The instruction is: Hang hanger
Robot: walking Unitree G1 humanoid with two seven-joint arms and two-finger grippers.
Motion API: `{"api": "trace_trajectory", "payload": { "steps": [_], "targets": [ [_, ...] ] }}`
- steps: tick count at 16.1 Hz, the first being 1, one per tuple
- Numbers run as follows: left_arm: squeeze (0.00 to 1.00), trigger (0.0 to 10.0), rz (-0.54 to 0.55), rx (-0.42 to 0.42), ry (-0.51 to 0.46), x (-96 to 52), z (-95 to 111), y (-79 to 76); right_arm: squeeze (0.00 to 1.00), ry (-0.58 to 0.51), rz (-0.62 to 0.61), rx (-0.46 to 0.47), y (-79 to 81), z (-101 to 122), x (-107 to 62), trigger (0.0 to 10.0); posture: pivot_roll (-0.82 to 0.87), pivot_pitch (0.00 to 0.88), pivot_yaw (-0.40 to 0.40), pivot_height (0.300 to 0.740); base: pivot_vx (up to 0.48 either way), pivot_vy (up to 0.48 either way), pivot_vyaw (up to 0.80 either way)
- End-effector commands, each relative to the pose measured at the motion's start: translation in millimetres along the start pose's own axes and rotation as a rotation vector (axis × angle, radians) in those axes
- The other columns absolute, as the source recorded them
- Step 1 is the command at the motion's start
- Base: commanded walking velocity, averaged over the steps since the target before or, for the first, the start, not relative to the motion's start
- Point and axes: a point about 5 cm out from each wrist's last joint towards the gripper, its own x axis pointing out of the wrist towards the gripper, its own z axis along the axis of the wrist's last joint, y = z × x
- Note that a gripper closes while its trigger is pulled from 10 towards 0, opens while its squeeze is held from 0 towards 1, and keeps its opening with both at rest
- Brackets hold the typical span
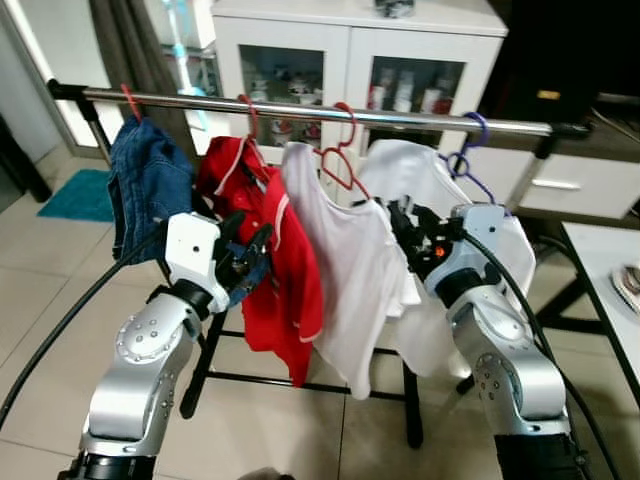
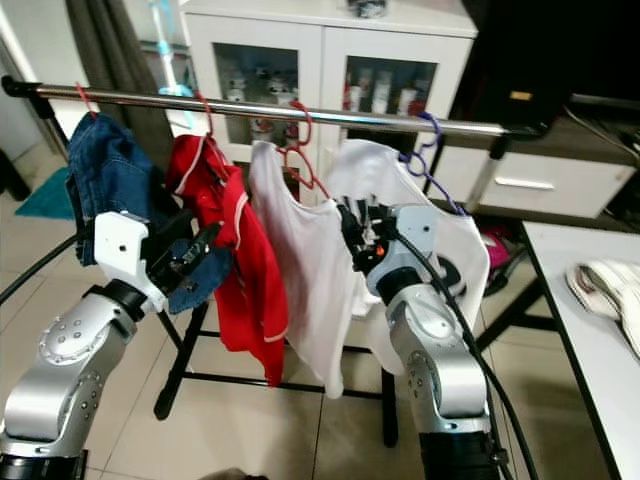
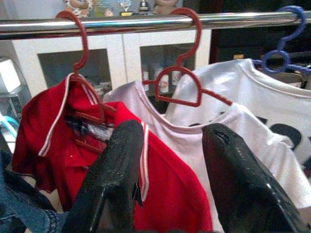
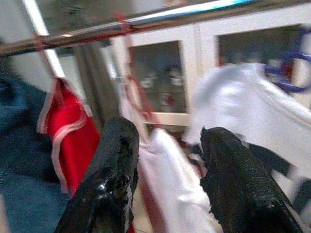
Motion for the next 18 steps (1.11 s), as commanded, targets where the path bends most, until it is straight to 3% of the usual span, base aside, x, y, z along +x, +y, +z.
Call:
{"api": "trace_trajectory", "payload": {
  "steps": [1,4,9,18],
  "targets": [
    [0.35,10.0,0.011,0.012,0.023,0.4,-2.8,3.4,0.0,0.026,-0.03,-0.006,-3.1,-2.9,-1.5,10.0,0.01,0.0,0.027,0.74,0.0,0.27,0.0],
    [0.35,10.0,0.005,0.012,0.027,2.2,-3.7,2.5,0.0,0.043,-0.023,-0.069,-1.8,-3.2,-2.5,10.0,0.01,0.0,0.033,0.74,0.0,0.266,0.0],
    [0.35,10.0,0.015,0.013,0.035,0.1,-4.9,4.4,0.0,0.042,-0.017,0.003,-1.5,-4.0,-0.5,10.0,0.02,0.0,0.025,0.74,0.0,0.257,0.0],
    [0.36,10.0,0.011,0.009,0.039,-0.6,-5.9,5.3,0.0,0.048,-0.007,-0.001,1.1,-5.4,0.2,10.0,0.02,0.0,0.028,0.74,0.0,0.027,0.0]
  ]
}}
